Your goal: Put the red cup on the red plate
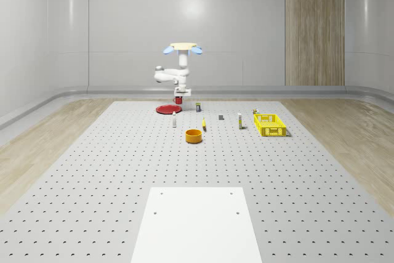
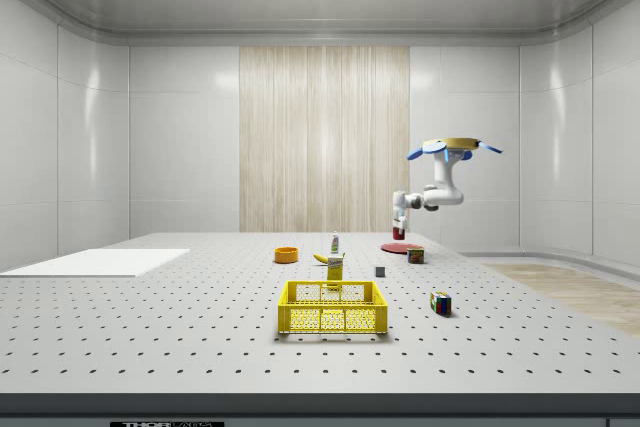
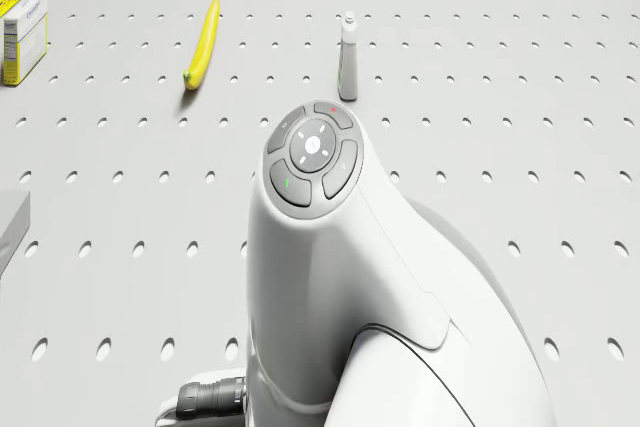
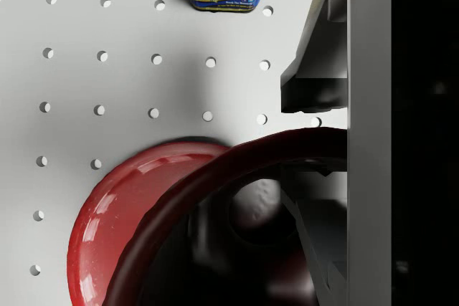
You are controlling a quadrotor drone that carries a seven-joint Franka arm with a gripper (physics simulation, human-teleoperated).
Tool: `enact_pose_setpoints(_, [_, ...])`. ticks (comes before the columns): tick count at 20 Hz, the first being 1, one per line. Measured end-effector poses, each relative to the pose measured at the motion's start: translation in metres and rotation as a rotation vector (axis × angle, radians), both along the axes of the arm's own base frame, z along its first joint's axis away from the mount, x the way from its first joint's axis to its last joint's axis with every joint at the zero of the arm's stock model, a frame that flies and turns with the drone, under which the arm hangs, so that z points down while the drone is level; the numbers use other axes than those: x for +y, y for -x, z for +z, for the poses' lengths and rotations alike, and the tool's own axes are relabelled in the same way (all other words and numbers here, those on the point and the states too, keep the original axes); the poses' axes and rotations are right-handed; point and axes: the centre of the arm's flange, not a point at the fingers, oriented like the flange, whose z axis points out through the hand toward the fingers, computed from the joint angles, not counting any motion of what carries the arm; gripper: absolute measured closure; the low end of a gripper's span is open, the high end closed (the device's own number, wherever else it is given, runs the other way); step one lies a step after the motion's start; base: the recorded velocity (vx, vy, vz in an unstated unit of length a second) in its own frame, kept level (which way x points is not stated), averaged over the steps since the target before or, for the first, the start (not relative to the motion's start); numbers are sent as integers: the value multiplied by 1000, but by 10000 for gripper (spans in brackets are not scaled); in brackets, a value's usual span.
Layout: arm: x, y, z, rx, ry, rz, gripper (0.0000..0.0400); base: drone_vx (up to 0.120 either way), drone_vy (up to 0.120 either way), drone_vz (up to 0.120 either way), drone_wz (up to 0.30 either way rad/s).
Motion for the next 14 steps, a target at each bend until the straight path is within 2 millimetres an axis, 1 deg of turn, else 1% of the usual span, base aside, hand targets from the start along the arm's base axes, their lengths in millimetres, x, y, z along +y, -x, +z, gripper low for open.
enact_pose_setpoints(7, [0, 0, 0, 0, 0, 0, 301, -120, -120, 0, 0])
enact_pose_setpoints(8, [0, 0, 0, 0, 0, 0, 301, -80, -120, 0, 0])
enact_pose_setpoints(14, [0, 0, 0, 0, 0, 0, 301, 0, -120, 0, 0])
